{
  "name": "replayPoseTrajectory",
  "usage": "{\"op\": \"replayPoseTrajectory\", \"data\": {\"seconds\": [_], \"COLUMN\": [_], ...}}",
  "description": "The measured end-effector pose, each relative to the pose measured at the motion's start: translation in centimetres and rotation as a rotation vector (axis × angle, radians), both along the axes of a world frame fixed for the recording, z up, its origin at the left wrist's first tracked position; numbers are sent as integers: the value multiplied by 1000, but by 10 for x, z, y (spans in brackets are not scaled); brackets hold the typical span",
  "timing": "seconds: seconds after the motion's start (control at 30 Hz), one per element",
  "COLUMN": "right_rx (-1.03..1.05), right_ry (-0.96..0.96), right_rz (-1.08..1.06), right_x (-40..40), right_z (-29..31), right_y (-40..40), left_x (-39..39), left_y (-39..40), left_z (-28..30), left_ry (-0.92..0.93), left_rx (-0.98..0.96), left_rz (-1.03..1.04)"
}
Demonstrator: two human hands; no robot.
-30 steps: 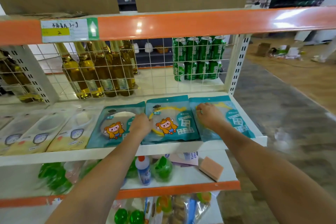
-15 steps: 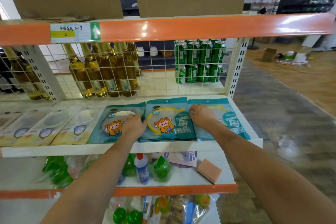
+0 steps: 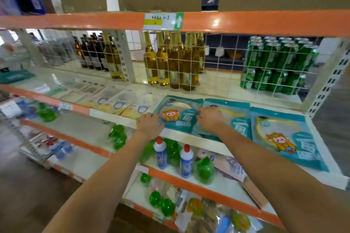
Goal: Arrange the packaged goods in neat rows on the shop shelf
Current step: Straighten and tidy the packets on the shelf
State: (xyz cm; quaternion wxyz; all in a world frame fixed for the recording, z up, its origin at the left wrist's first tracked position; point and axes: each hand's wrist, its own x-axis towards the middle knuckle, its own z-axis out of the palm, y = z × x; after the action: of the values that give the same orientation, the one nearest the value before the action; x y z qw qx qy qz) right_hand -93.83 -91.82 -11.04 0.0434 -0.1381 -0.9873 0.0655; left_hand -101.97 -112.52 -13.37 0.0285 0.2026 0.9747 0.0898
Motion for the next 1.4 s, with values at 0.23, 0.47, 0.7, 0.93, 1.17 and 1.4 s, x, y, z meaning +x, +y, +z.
{"op": "replayPoseTrajectory", "data": {"seconds": [0.23, 0.47, 0.7, 0.93, 1.17, 1.4], "right_rx": [4, -66, -90, -56, -91, -103], "right_ry": [33, 9, 48, 56, -1, -32], "right_rz": [221, 346, 443, 552, 624, 713], "right_x": [-67, -125, -172, -214, -271, -351], "right_z": [13, 16, 25, 22, 15, 13], "right_y": [-99, -193, -290, -359, -411, -453], "left_x": [-22, -48, -82, -113, -154, -214], "left_y": [-98, -195, -284, -350, -389, -426], "left_z": [24, 38, 47, 43, 34, 36], "left_ry": [17, 2, 30, 32, 23, -2], "left_rx": [33, 46, -2, -3, 39, 4], "left_rz": [162, 285, 375, 458, 530, 640]}}
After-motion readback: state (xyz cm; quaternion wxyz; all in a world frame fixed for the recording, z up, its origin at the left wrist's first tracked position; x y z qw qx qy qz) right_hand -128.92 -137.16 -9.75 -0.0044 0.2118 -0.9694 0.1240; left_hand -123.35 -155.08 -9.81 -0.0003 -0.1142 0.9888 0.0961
